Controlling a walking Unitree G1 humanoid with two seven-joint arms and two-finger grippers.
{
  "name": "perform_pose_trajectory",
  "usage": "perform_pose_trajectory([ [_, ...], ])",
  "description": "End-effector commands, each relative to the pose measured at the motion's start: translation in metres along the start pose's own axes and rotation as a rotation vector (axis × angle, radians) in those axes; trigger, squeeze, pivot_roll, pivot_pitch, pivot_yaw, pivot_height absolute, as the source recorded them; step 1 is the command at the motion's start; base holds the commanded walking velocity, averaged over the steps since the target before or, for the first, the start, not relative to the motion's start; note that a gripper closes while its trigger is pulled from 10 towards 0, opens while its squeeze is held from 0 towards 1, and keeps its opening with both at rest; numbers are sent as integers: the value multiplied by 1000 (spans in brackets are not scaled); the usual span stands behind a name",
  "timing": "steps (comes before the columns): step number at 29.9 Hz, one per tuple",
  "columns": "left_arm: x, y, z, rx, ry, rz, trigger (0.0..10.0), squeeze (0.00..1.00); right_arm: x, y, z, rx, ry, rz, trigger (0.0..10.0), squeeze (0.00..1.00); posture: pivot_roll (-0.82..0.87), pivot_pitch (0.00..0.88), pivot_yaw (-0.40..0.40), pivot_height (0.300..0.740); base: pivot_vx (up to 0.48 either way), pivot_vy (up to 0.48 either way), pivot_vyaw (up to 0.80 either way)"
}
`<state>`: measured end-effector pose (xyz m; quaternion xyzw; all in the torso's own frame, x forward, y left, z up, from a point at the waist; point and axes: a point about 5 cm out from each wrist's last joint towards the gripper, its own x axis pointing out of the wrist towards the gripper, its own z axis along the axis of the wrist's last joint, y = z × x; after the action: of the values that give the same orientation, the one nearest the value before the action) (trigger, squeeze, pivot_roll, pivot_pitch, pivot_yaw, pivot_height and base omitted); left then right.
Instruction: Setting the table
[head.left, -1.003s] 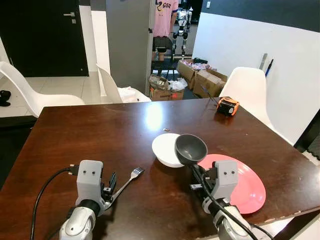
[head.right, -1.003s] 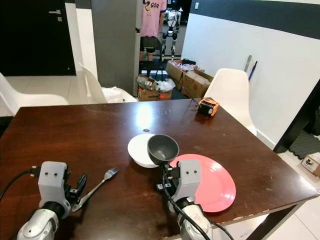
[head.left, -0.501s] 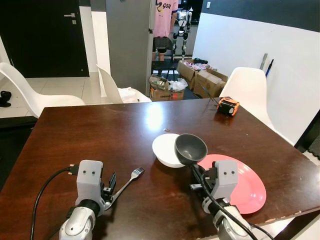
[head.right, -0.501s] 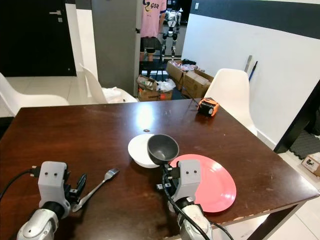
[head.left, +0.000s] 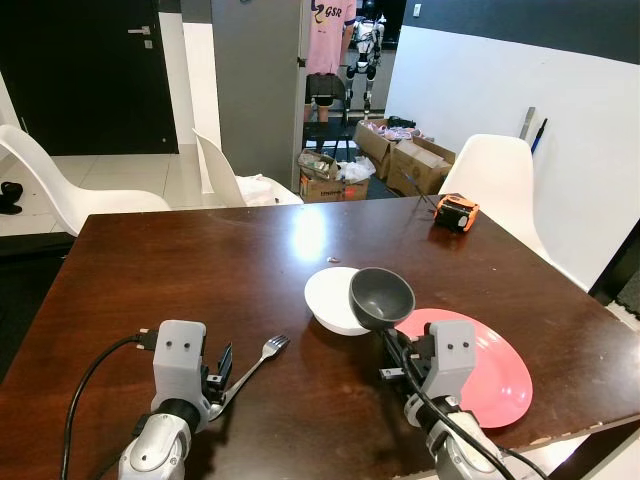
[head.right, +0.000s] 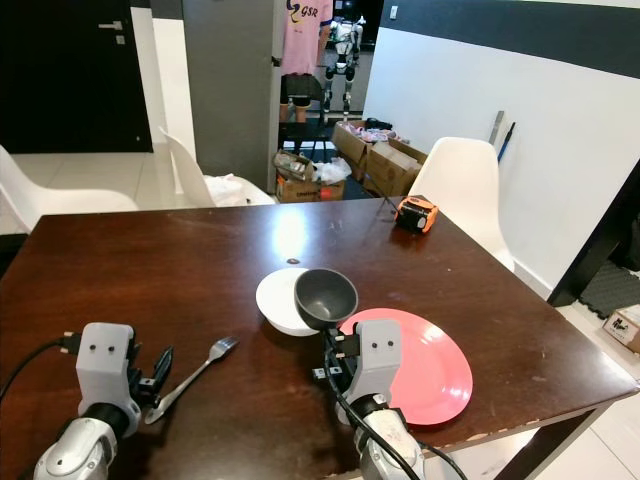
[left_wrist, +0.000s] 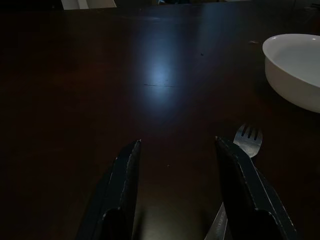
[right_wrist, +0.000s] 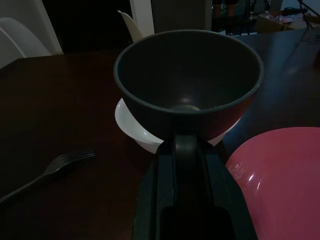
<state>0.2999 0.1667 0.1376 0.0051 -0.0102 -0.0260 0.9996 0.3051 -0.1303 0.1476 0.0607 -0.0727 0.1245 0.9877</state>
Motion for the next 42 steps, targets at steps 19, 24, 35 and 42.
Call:
perform_pose_trajectory([
  [19, -1, -1, -5, 14, 23, -7, 10000, 0, -1, 0, -1, -1, 1, -6, 10000, 0, 8, 74, 32, 740, 0, 152, 0],
  [24, -1, -1, -5, 16, 24, -9, 10000, 0, -1, 0, -2, -1, 1, -6, 10000, 0, 7, 73, 33, 740, 0, 0, 0],
  [35, 0, -5, -5, 51, 15, -41, 10000, 0, -1, 0, -1, -2, -2, -6, 10000, 0, 6, 67, 33, 740, 0, -102, 0],
  [42, 0, -5, -5, 51, 16, -41, 10000, 0, 0, 0, -1, -4, -2, -5, 10000, 0, 5, 63, 31, 740, 0, -480, 0],
])
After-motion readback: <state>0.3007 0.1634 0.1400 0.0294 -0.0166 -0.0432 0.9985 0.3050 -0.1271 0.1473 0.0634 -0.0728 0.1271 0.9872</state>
